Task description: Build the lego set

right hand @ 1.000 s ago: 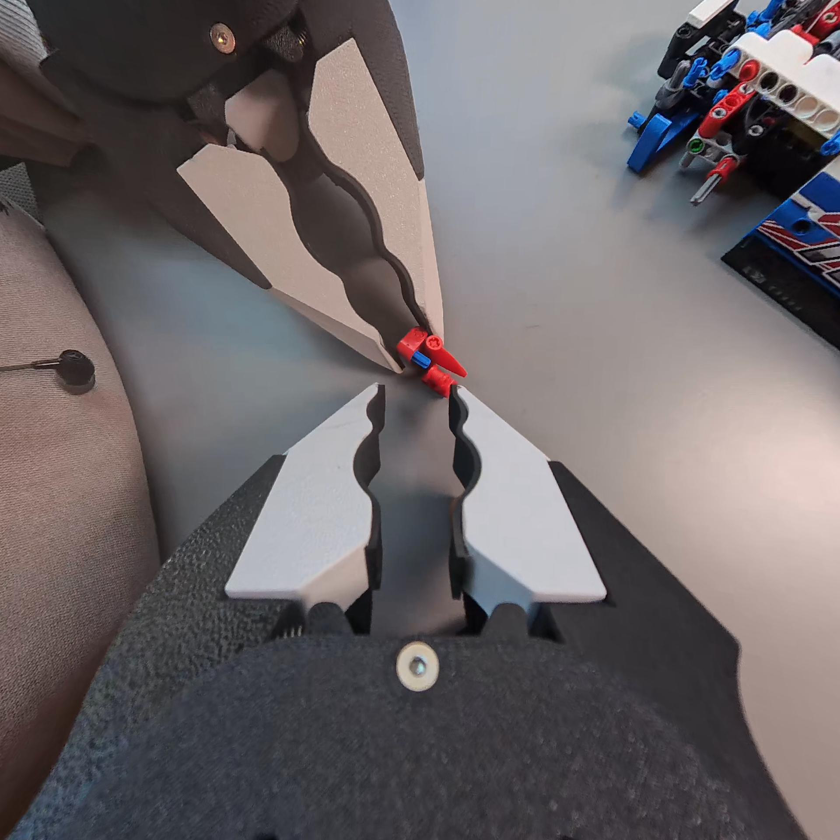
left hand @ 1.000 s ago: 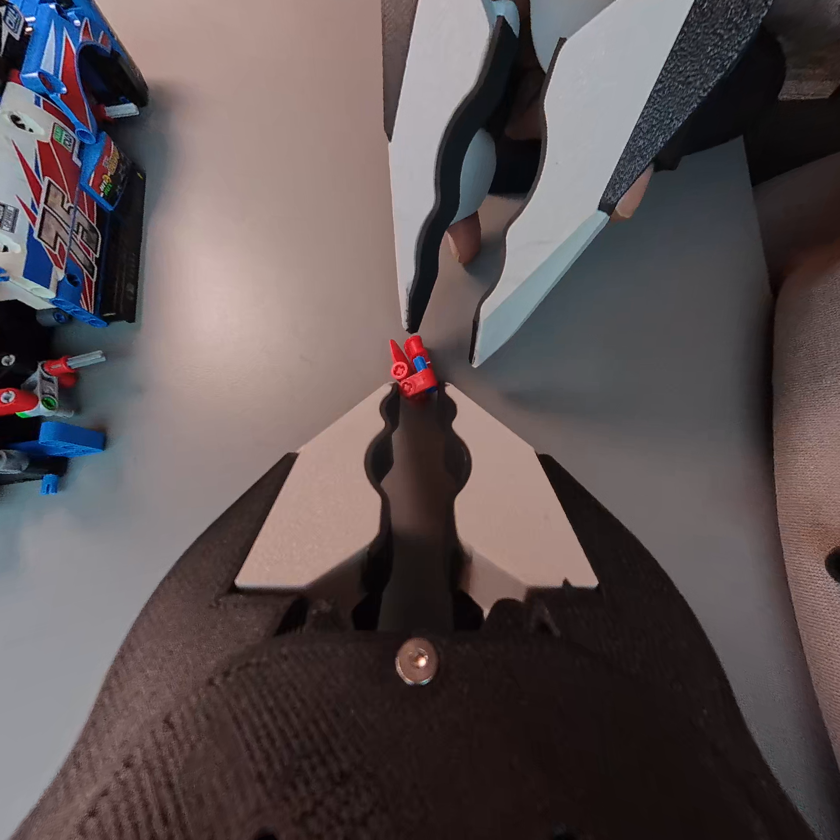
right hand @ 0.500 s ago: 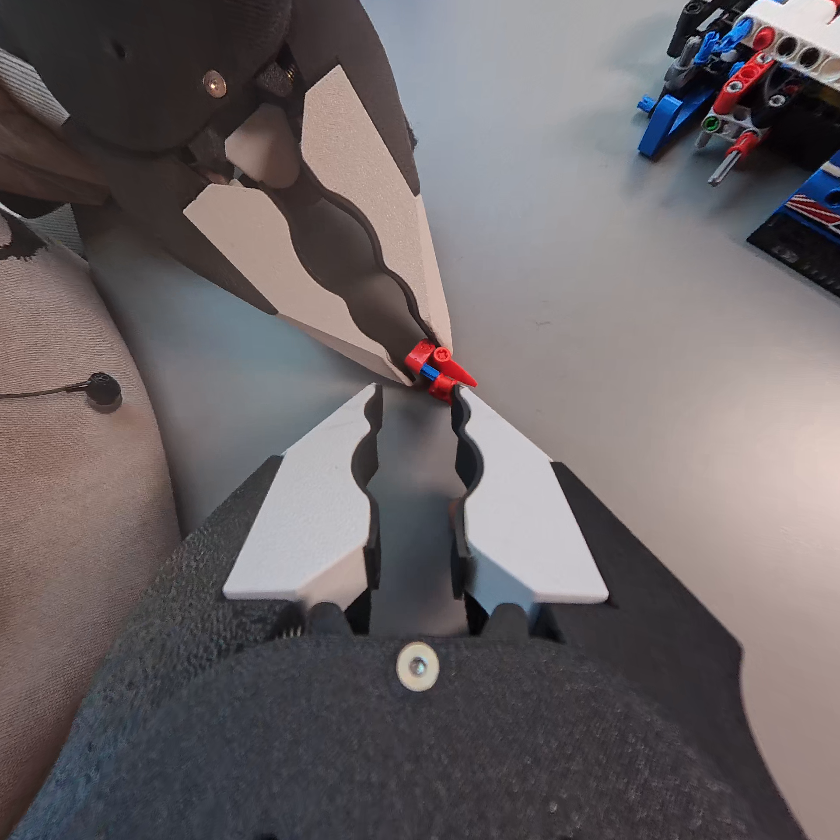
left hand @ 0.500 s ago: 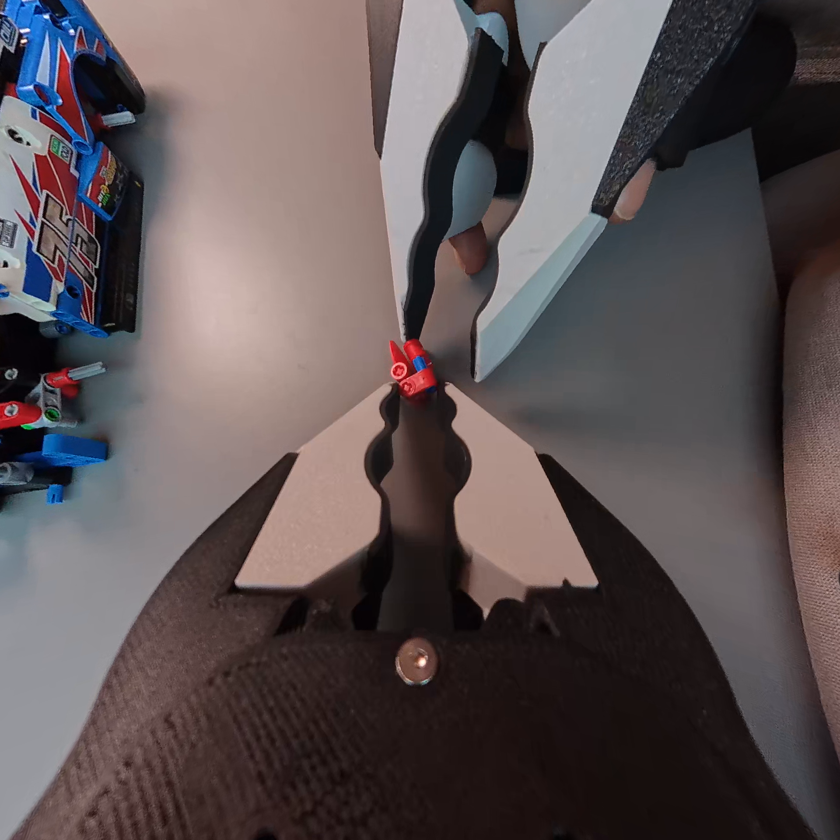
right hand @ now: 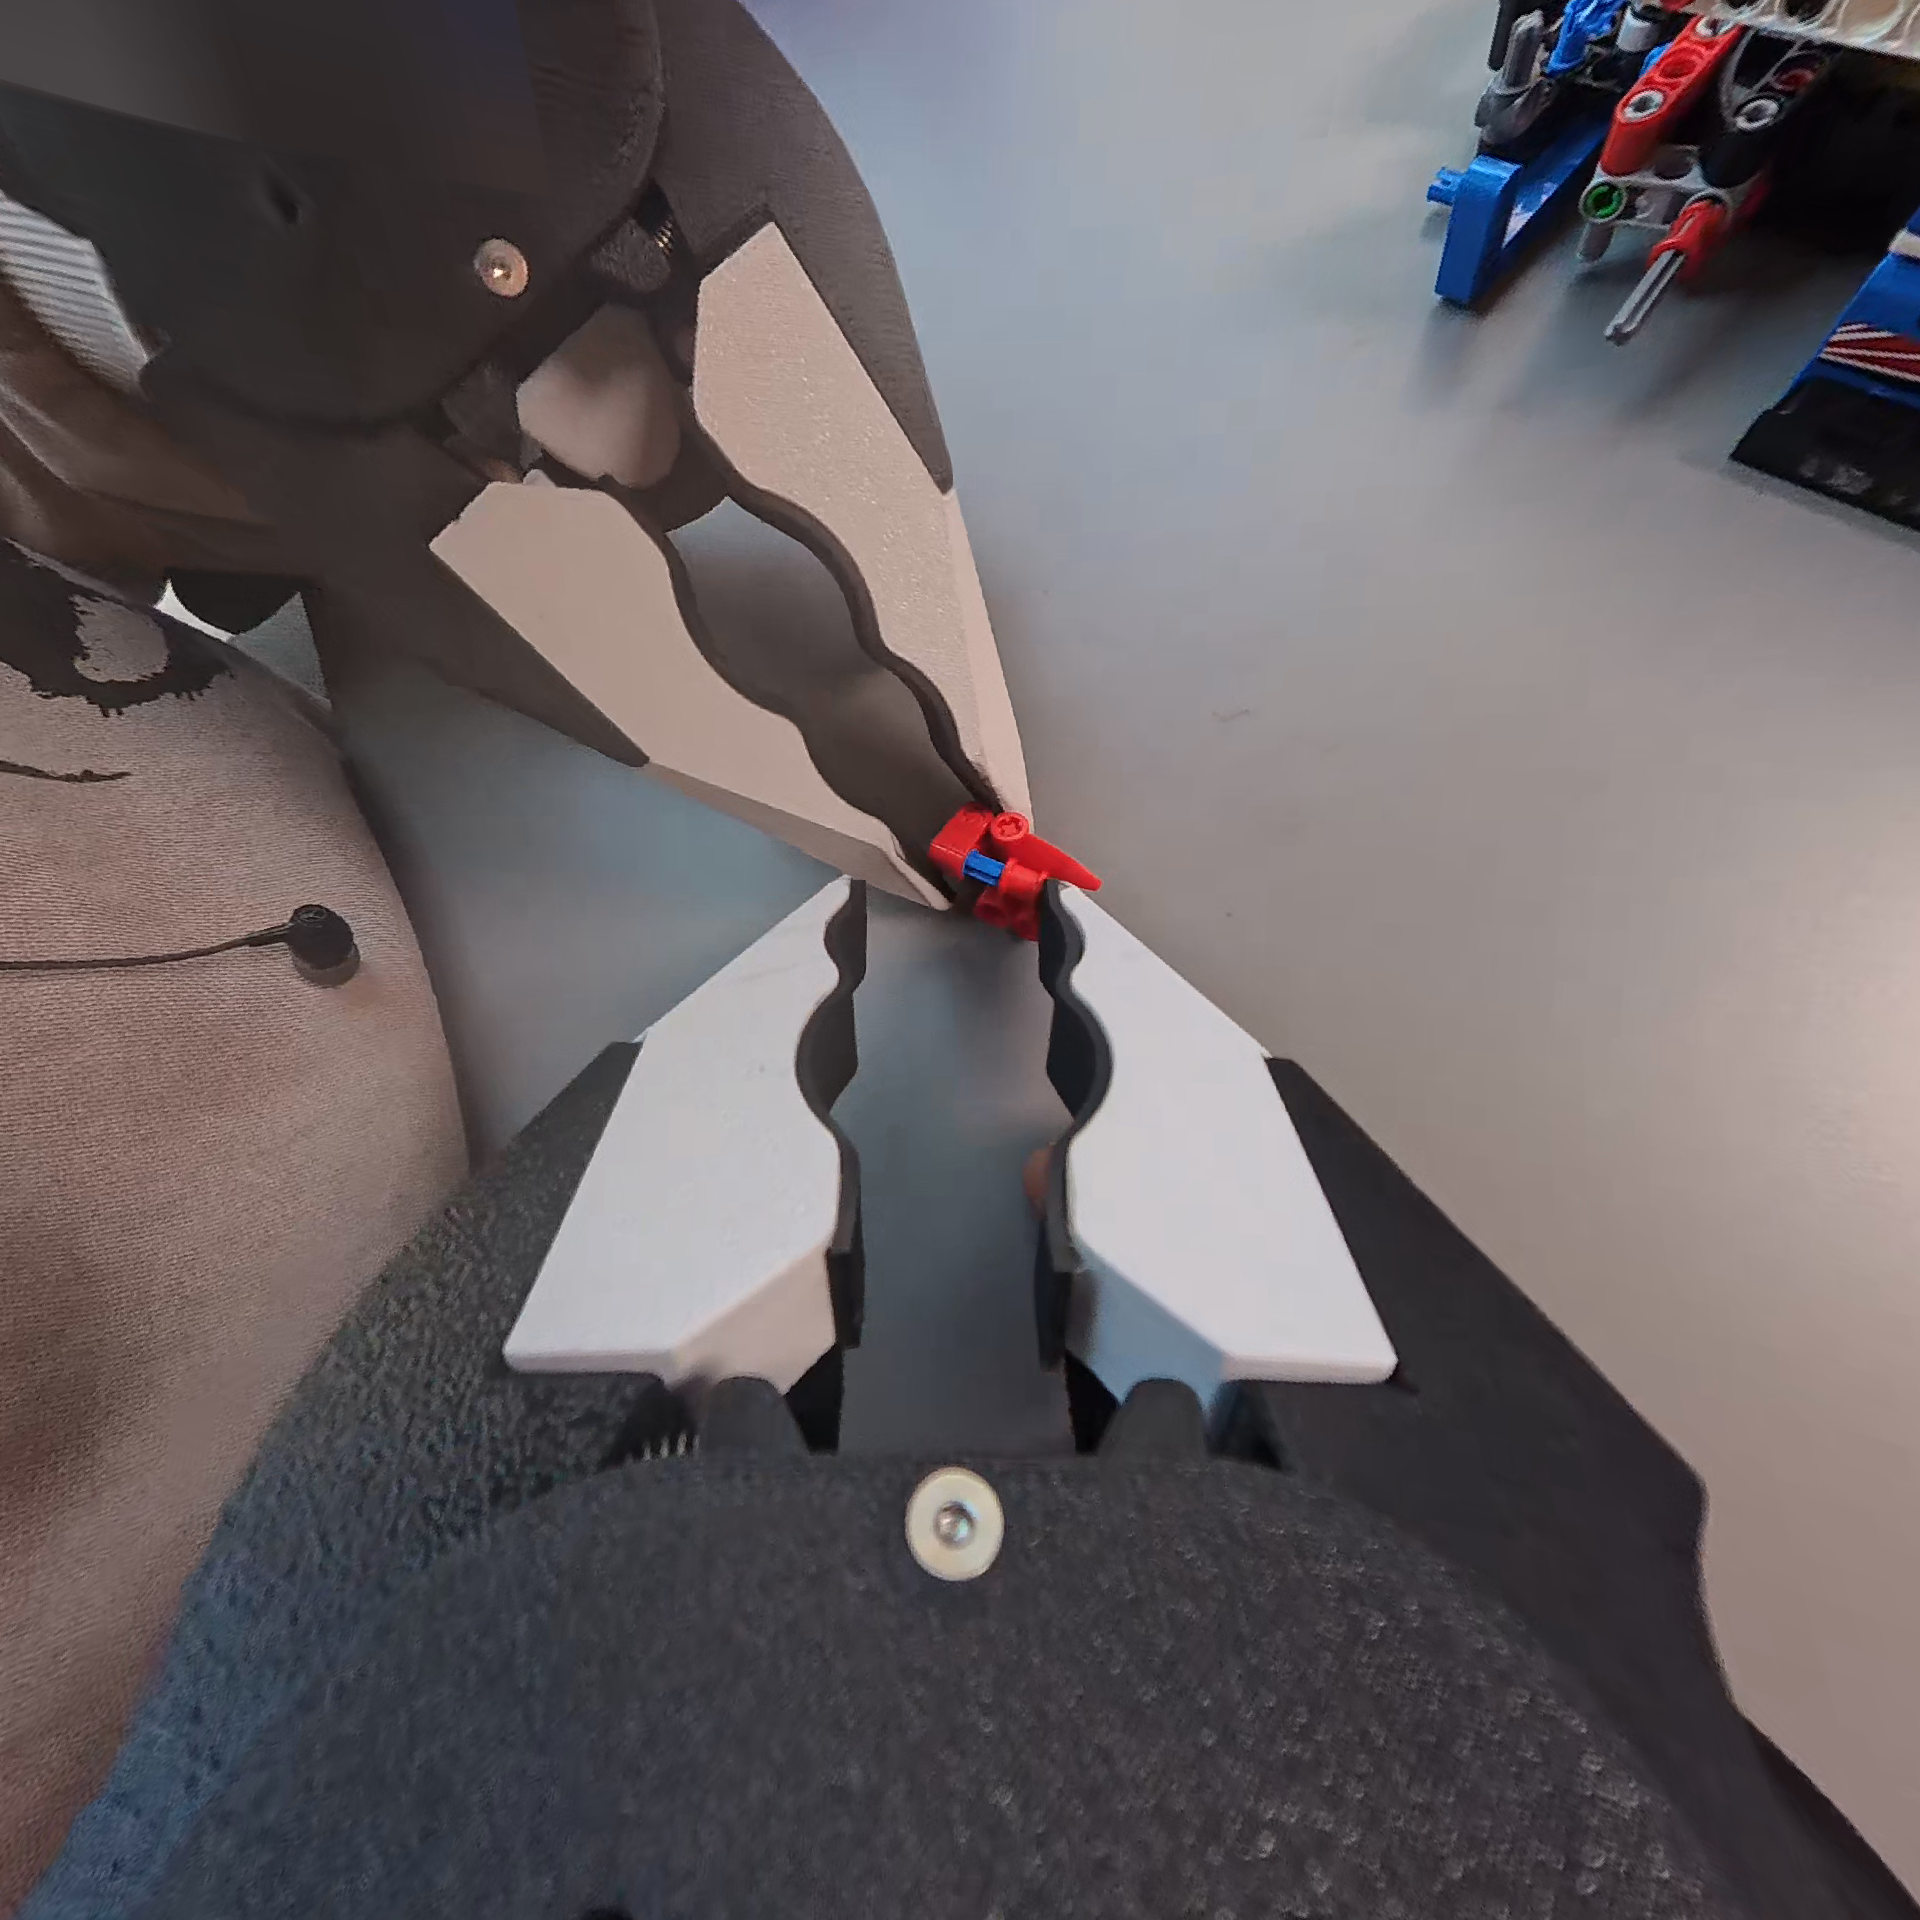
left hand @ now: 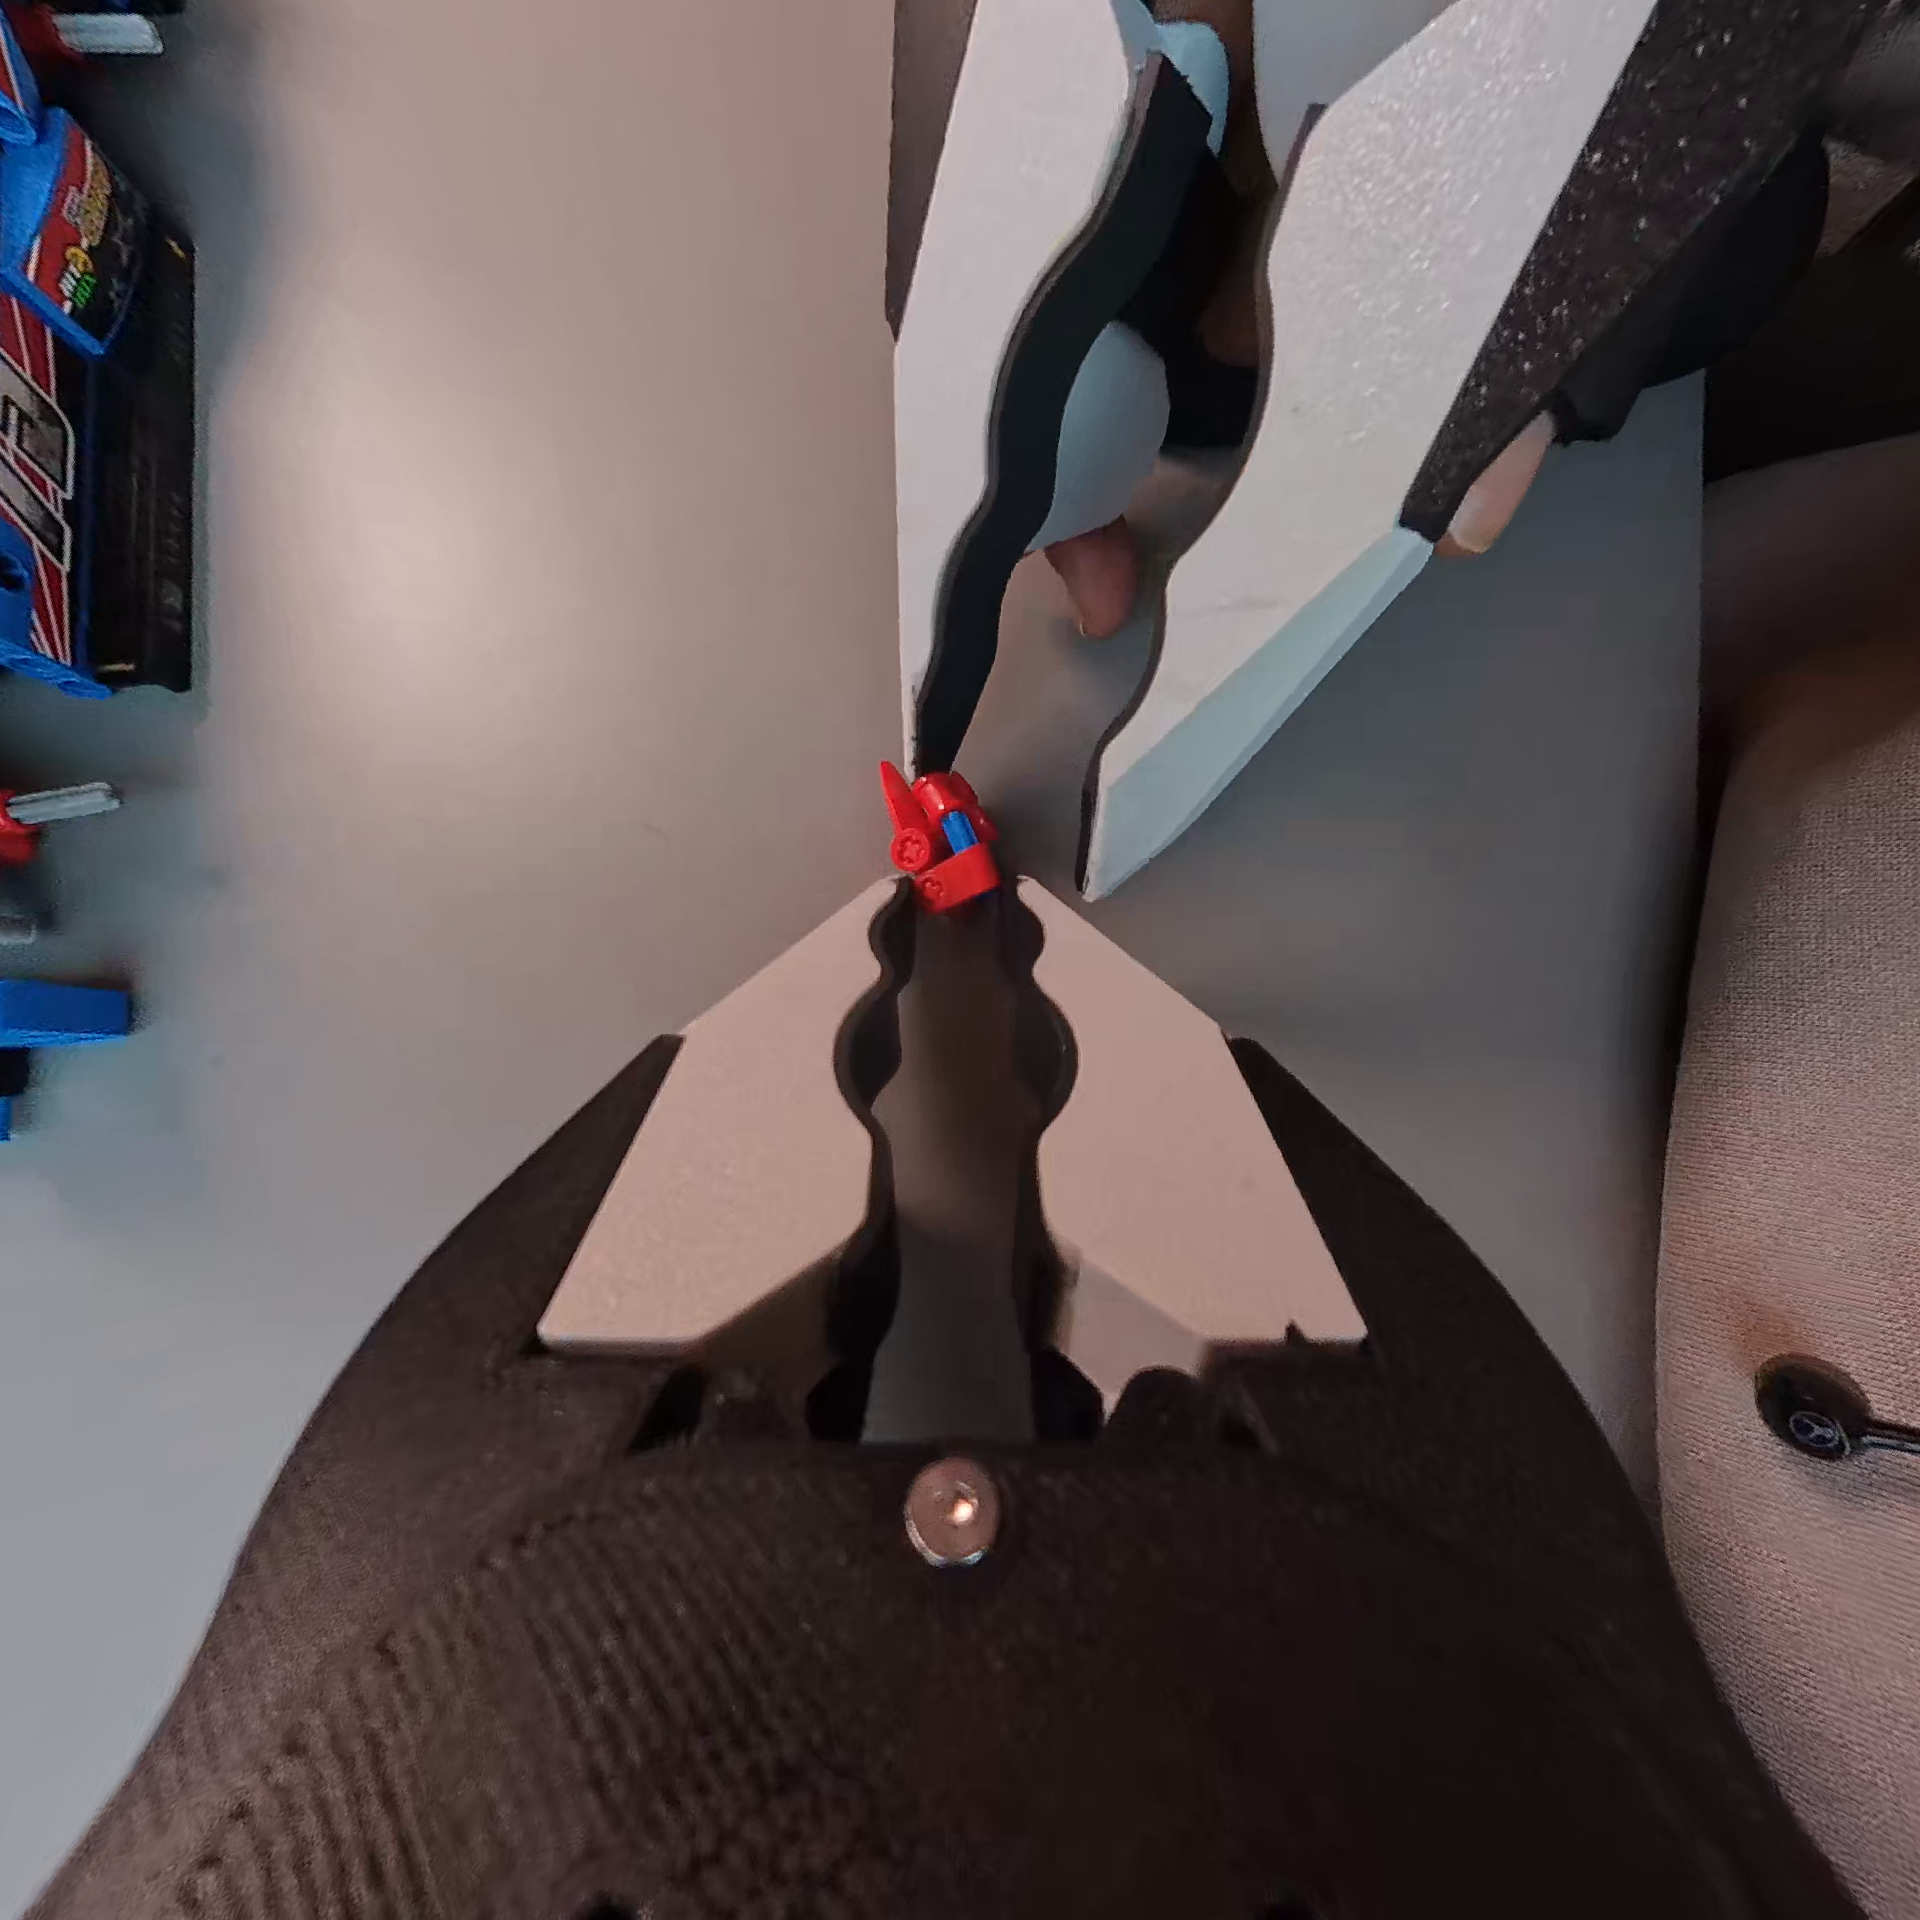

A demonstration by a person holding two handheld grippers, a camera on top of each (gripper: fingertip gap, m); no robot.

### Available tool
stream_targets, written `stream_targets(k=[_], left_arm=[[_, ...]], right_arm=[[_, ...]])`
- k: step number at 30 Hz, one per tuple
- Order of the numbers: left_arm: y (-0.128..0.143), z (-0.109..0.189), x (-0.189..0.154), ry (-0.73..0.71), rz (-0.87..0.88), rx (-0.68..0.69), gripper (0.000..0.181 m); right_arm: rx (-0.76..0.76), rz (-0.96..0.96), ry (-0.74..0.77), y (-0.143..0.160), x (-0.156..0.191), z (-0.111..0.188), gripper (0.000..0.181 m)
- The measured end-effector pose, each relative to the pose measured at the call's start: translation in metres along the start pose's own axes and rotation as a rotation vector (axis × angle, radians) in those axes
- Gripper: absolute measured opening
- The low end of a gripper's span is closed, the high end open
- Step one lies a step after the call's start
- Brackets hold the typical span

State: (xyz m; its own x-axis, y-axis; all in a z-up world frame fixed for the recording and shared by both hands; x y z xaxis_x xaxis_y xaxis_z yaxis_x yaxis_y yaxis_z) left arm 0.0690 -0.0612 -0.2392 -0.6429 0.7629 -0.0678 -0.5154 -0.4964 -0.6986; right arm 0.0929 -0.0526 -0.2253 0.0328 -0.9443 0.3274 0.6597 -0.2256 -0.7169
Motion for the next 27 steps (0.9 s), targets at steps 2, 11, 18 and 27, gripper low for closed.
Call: stream_targets(k=[2, 11, 18, 27], left_arm=[[0.000, 0.000, 0.000, 0.027, 0.043, -0.013, 0.014], [-0.003, 0.003, -0.006, 0.177, 0.196, -0.085, 0.013], [-0.009, 0.008, -0.020, 0.386, 0.332, -0.171, 0.014], [-0.016, 0.017, -0.037, 0.622, 0.472, -0.216, 0.013]], right_arm=[[-0.009, 0.027, 0.007, 0.000, 0.000, 0.001, 0.031], [-0.071, 0.136, 0.021, -0.003, 0.004, 0.006, 0.027], [-0.138, 0.304, -0.006, -0.007, 0.014, 0.016, 0.022], [-0.178, 0.480, -0.063, -0.006, 0.022, 0.023, 0.013]])
Point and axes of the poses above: each gripper's, where its closed fingertips meet, z back along the fingers, y out of its underside, x = y × z across the jaws, the point moved 2 cm from there along z, back along the fingers, and after that the axes turned 3 degrees about -x, right-handed, at the moved point
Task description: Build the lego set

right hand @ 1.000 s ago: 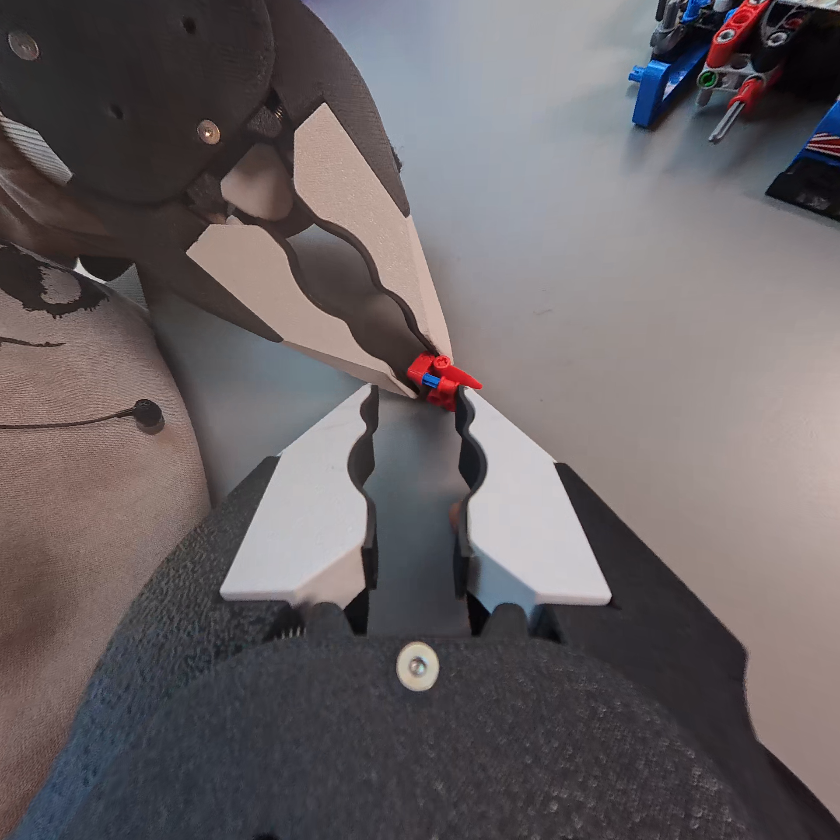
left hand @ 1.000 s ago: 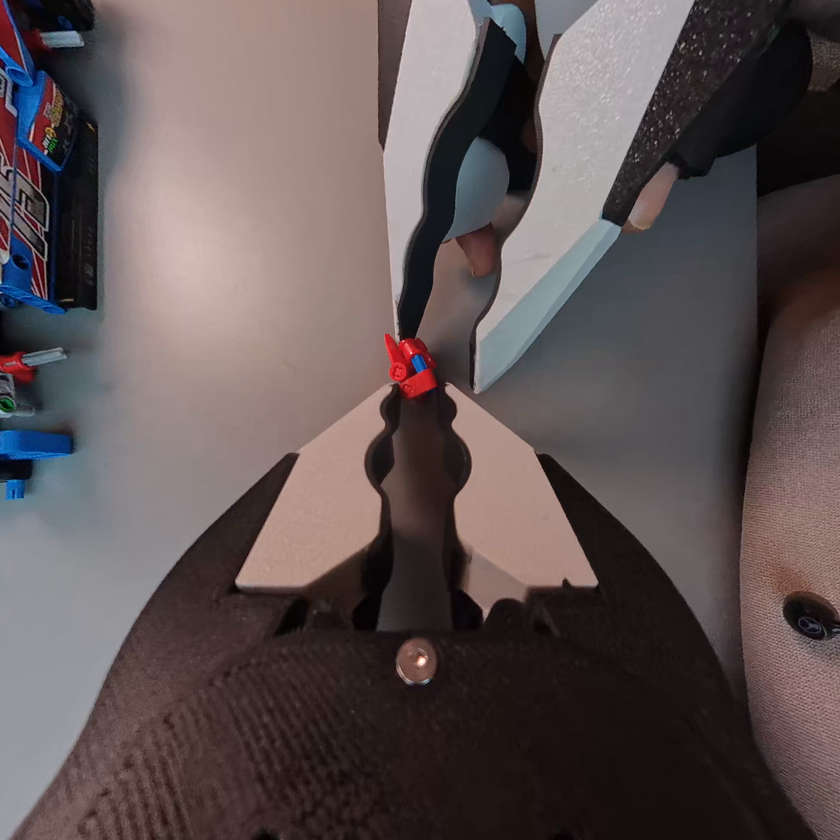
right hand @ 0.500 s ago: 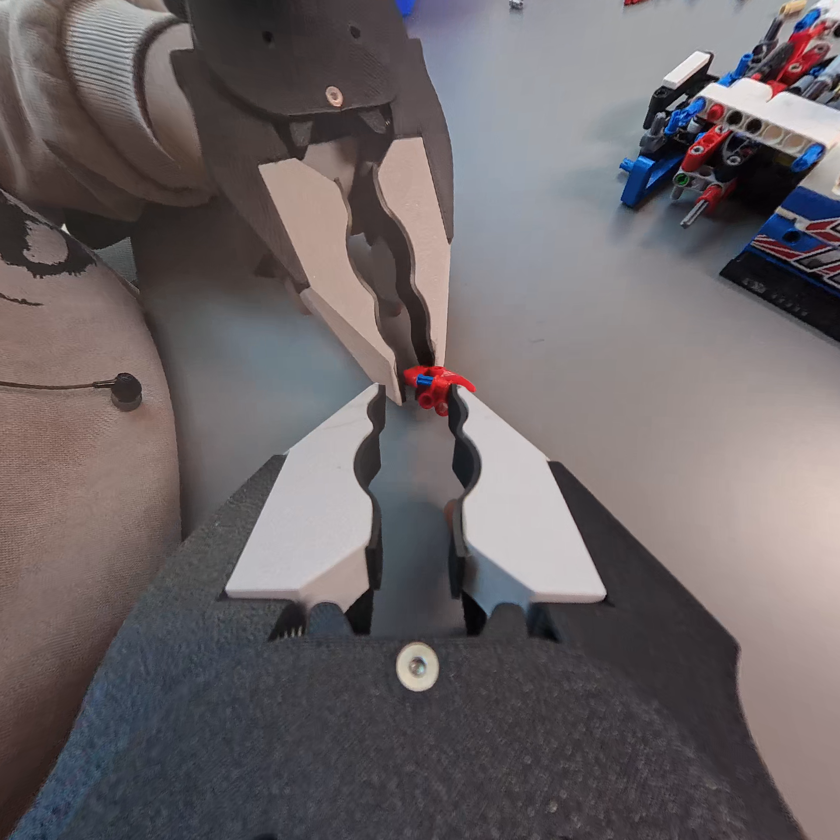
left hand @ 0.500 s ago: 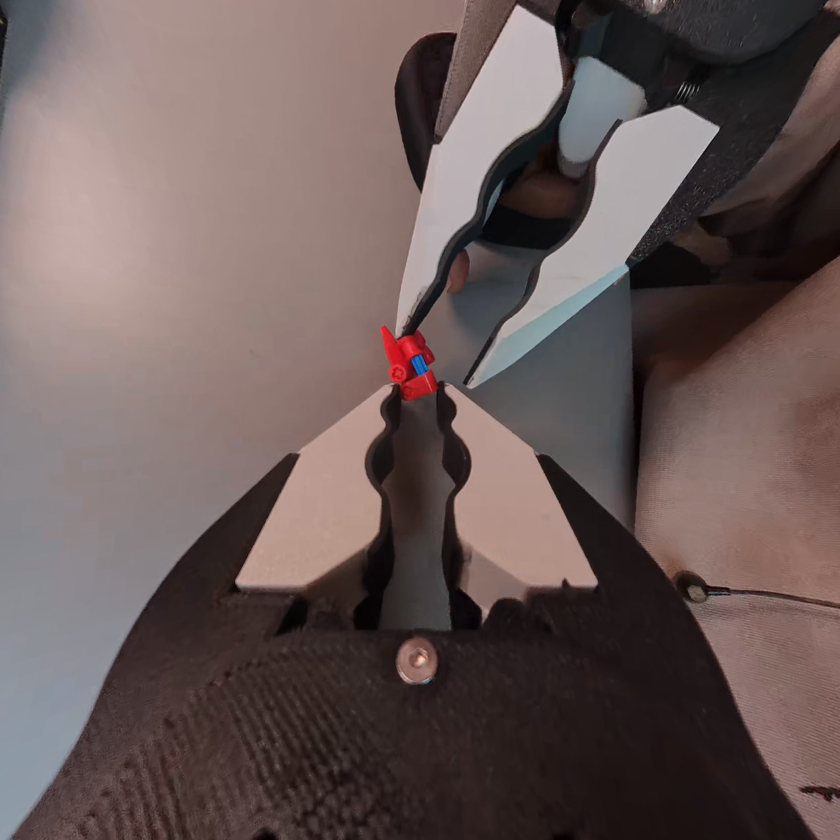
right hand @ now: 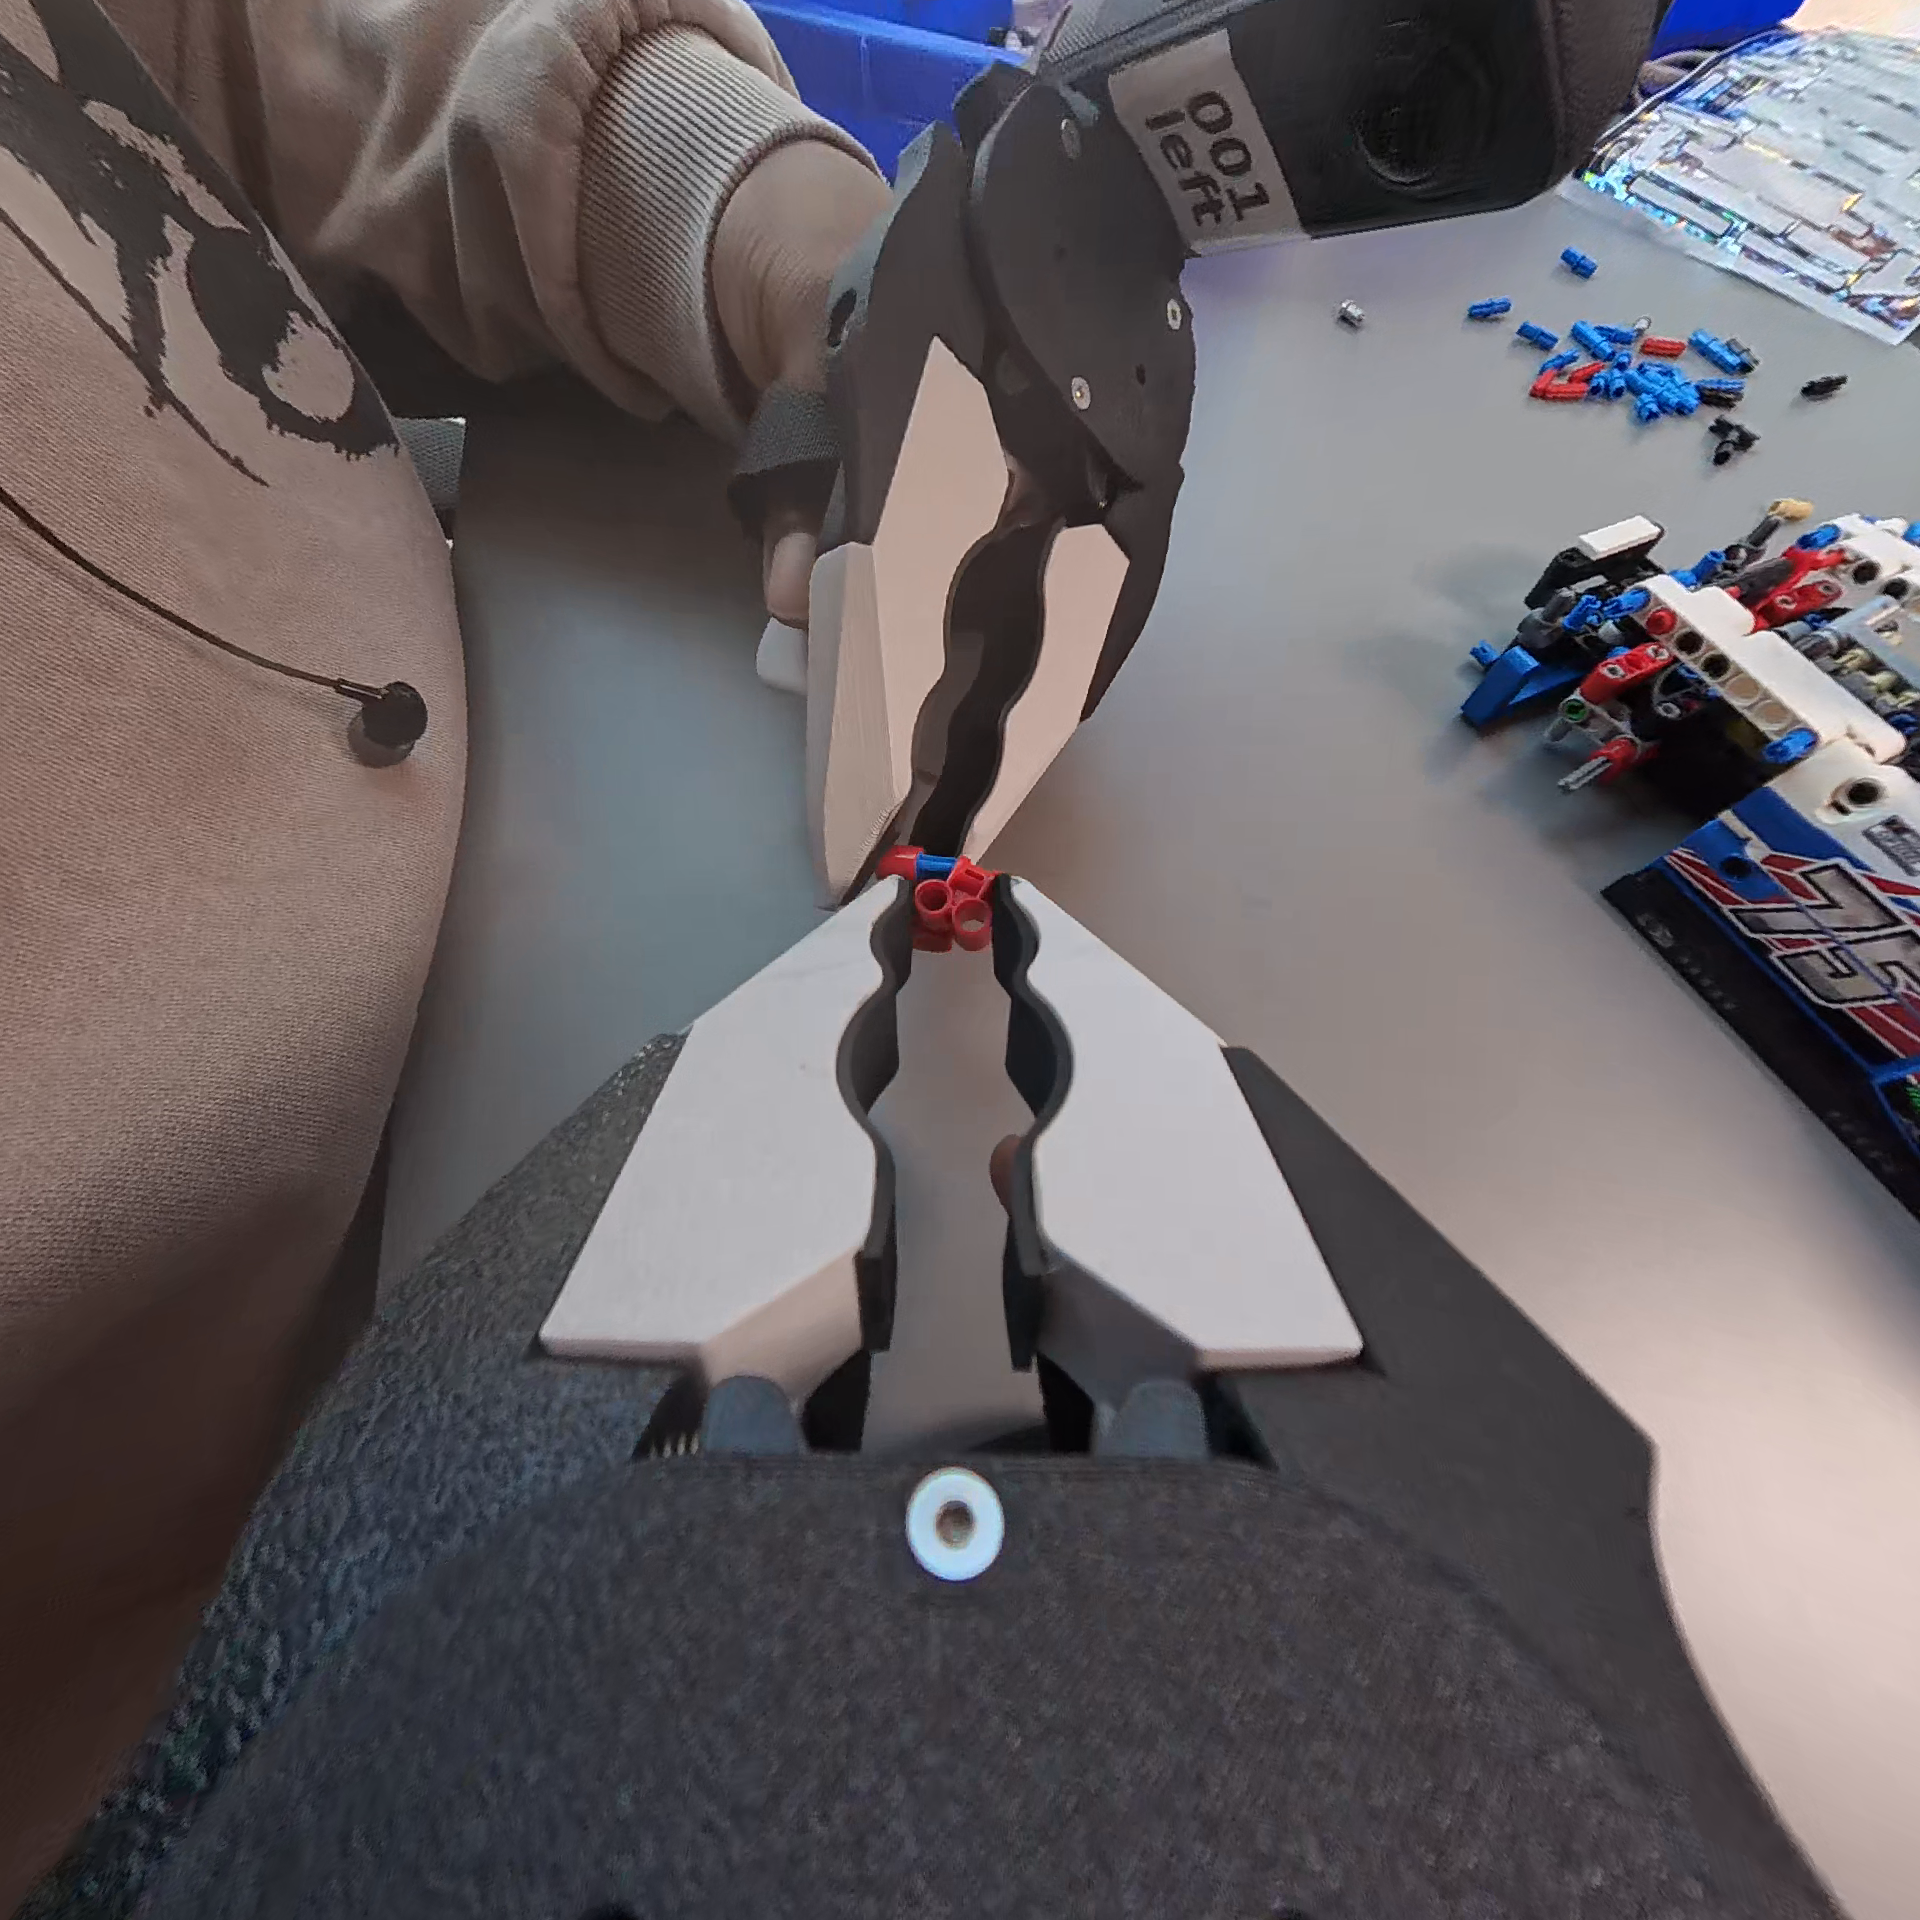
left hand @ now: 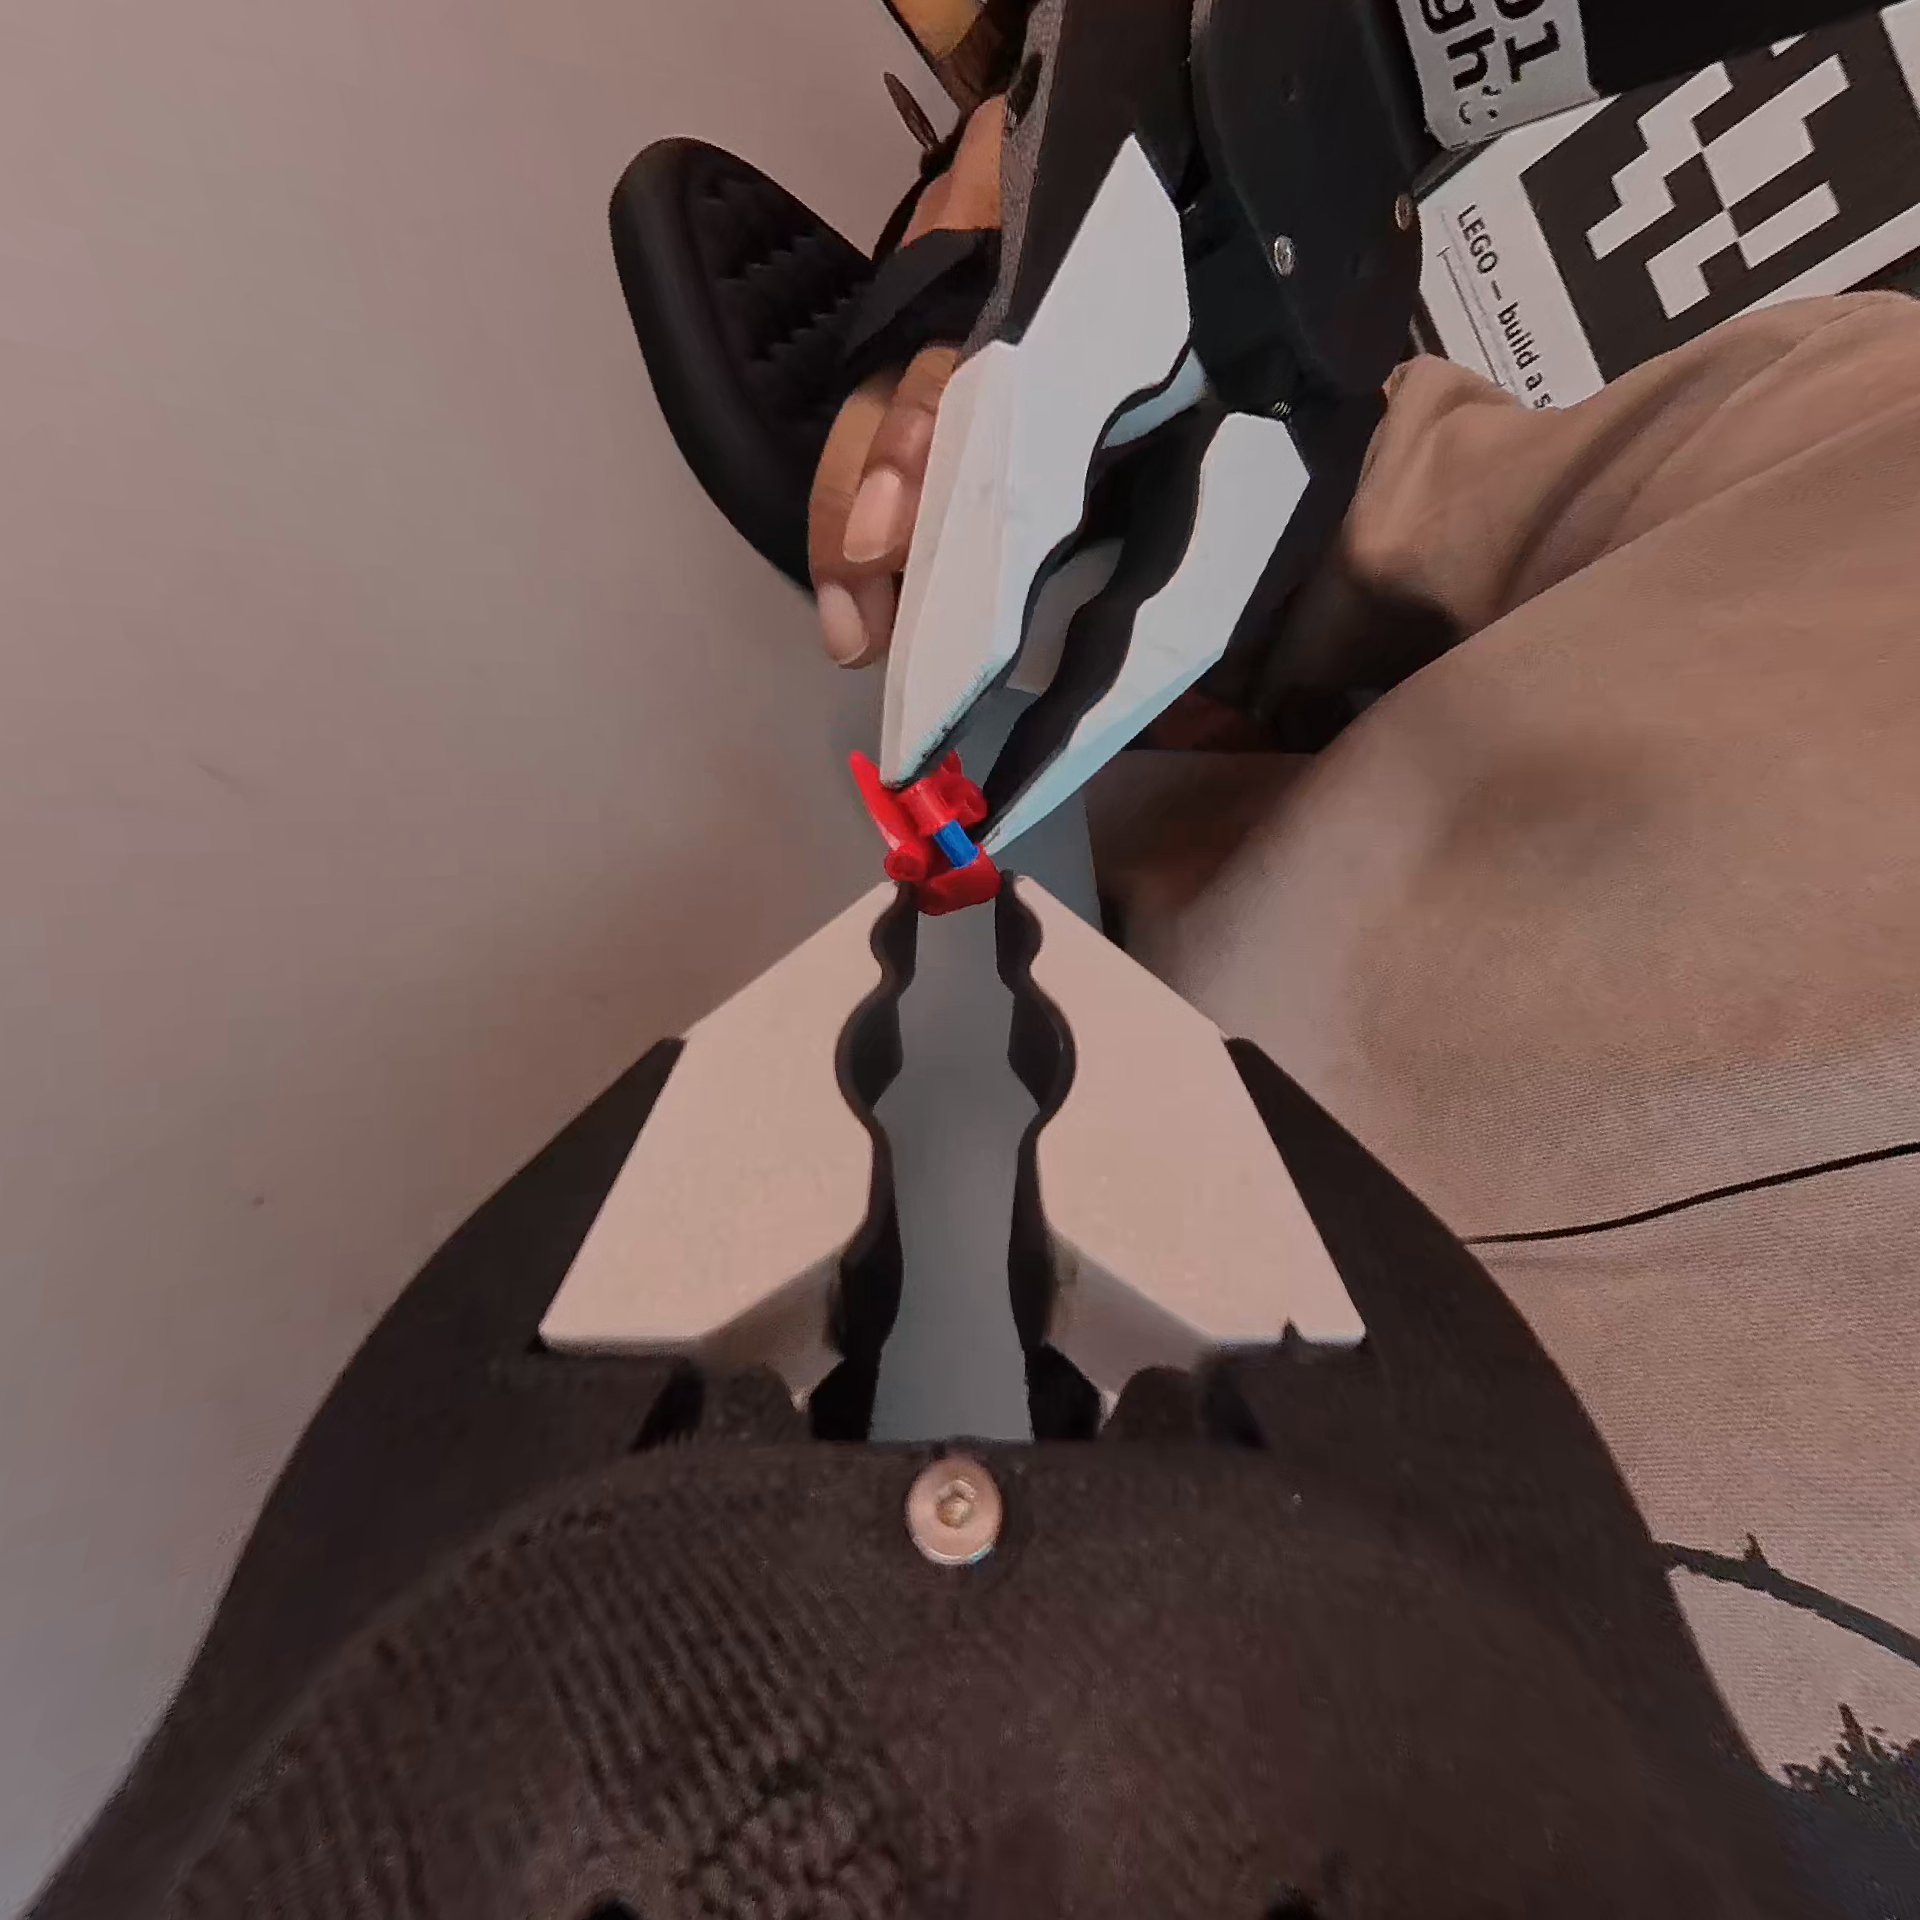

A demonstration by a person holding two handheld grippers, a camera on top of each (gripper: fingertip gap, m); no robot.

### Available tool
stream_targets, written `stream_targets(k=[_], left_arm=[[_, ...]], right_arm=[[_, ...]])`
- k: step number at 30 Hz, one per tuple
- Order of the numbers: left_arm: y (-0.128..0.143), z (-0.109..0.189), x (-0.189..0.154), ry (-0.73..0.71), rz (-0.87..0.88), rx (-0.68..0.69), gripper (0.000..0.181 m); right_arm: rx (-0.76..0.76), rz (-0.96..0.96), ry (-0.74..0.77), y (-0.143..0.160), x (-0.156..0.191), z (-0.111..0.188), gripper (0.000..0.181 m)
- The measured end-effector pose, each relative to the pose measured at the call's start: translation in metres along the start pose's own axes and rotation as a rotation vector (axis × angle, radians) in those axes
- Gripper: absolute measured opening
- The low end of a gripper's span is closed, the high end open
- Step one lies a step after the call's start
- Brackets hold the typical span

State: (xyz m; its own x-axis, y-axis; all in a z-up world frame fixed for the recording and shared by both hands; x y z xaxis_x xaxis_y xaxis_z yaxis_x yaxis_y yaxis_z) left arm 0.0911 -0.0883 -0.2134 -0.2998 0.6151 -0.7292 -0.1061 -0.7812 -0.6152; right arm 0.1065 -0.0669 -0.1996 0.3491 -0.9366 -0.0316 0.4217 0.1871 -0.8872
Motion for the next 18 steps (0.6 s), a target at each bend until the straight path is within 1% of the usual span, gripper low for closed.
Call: stream_targets(k=[5, 7, 11, 14, 18], left_arm=[[0.000, -0.001, -0.007, 0.081, 0.048, -0.005, 0.012], [-0.002, 0.000, -0.011, 0.136, 0.089, -0.022, 0.013], [-0.001, 0.000, -0.020, 0.236, 0.139, -0.026, 0.012], [-0.004, 0.001, -0.026, 0.305, 0.185, -0.059, 0.012], [-0.012, 0.007, -0.029, 0.350, 0.212, -0.125, 0.012]], right_arm=[[-0.037, -0.029, -0.070, -0.003, 0.003, 0.003, 0.013], [-0.069, -0.001, -0.087, -0.007, 0.004, 0.006, 0.013], [-0.101, 0.121, -0.117, -0.012, 0.011, 0.010, 0.013], [-0.144, 0.135, -0.117, -0.018, 0.011, 0.012, 0.013], [-0.198, 0.106, -0.084, -0.025, 0.006, 0.015, 0.013]])
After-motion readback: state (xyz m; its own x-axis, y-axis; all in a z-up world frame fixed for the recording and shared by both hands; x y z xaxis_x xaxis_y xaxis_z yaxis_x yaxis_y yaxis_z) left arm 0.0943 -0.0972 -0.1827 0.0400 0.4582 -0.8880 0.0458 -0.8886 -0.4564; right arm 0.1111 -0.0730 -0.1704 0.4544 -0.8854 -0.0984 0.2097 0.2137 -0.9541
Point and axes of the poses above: each gripper's, where its closed fingertips meet, z back along the fingers, y out of its underside, x = y × z across the jaws, the point moved 2 cm from there along z, back along the fingers, and after that the axes turned 3 degrees about -x, right-handed, at the moved point
